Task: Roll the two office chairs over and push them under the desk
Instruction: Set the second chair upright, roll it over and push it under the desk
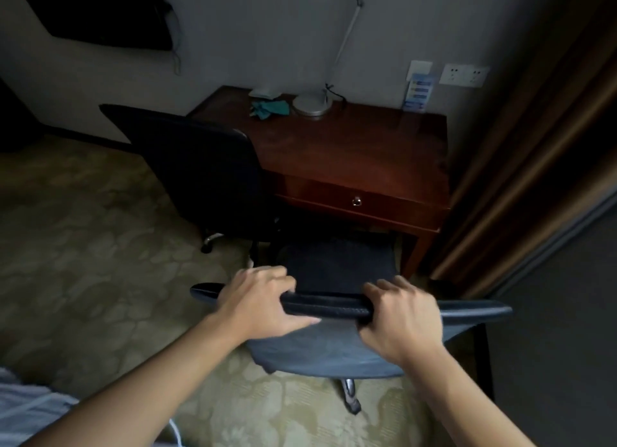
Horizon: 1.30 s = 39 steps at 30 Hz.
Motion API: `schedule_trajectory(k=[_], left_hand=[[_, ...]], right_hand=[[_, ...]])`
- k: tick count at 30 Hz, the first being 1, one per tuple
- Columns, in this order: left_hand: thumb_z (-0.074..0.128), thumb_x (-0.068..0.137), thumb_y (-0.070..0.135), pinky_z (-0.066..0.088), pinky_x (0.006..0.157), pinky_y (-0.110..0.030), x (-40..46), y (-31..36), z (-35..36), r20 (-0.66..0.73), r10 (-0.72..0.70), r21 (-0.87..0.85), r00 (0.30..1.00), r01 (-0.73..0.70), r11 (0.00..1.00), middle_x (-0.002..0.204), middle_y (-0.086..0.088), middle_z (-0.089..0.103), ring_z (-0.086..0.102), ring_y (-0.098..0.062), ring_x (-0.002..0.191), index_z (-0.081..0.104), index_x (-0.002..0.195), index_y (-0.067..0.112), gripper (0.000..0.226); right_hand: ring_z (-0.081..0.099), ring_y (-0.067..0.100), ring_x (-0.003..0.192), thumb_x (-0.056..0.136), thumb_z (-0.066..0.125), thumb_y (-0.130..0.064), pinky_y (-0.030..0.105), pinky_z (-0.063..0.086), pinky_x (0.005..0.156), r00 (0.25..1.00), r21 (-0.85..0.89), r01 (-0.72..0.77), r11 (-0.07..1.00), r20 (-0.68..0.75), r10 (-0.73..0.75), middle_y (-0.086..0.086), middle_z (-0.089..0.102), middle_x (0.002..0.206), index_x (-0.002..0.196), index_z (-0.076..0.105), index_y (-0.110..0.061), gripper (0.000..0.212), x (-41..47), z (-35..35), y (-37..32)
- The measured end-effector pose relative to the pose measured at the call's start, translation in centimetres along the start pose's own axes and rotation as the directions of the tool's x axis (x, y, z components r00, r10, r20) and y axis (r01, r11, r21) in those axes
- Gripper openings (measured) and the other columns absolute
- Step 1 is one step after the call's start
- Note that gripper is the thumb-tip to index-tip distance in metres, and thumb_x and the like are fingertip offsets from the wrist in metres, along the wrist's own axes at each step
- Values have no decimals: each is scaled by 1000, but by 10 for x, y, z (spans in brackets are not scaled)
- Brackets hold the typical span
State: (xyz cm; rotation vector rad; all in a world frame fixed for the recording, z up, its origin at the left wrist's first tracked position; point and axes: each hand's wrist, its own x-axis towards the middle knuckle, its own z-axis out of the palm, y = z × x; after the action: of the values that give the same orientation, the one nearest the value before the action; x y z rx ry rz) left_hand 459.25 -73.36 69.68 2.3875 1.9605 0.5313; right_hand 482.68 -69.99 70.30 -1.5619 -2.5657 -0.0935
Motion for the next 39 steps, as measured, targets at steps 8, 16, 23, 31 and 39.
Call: schedule_trajectory(k=[8,16,23,31,39], left_hand=[[55,62,85,51,59,-30,-25,-6,-3,57,50,-25,997,-49,999,68,11,58,63,-14,69,66,67,24,62],[51,59,90,45,63,-29,-31,-31,-13,119,78,-19,990,-77,997,73,16,49,60,-11,78,59,69,32,60],[60,71,73,50,70,-35,-8,-39,-10,235,191,-4,953,-196,981,92,12,55,59,-14,95,69,101,33,51],[75,67,62,52,54,-33,33,-58,-11,115,282,12,953,-285,959,73,7,61,66,-20,70,76,79,24,39],[75,67,63,49,55,-33,78,-81,-4,107,261,34,959,-266,963,74,6,63,67,-20,73,76,82,22,43]], right_hand=[[59,22,65,45,69,-34,24,31,50,995,9,-101,995,-8,101,-5,61,62,70,63,-24,28,-30,0,-27],[60,23,80,65,70,-34,29,43,56,998,-27,-30,999,60,32,-3,65,79,90,65,-20,29,-47,-9,-49],[60,28,80,61,76,-32,34,49,62,985,-61,-128,990,107,134,1,62,78,85,67,-16,30,-49,-18,3],[58,24,64,56,72,-39,28,38,47,999,-24,35,999,41,-34,-4,58,66,74,62,-20,28,-1,-13,27],[59,22,73,61,71,-40,31,44,50,999,-6,14,1000,29,-14,-6,61,73,81,65,-22,27,56,3,40]])
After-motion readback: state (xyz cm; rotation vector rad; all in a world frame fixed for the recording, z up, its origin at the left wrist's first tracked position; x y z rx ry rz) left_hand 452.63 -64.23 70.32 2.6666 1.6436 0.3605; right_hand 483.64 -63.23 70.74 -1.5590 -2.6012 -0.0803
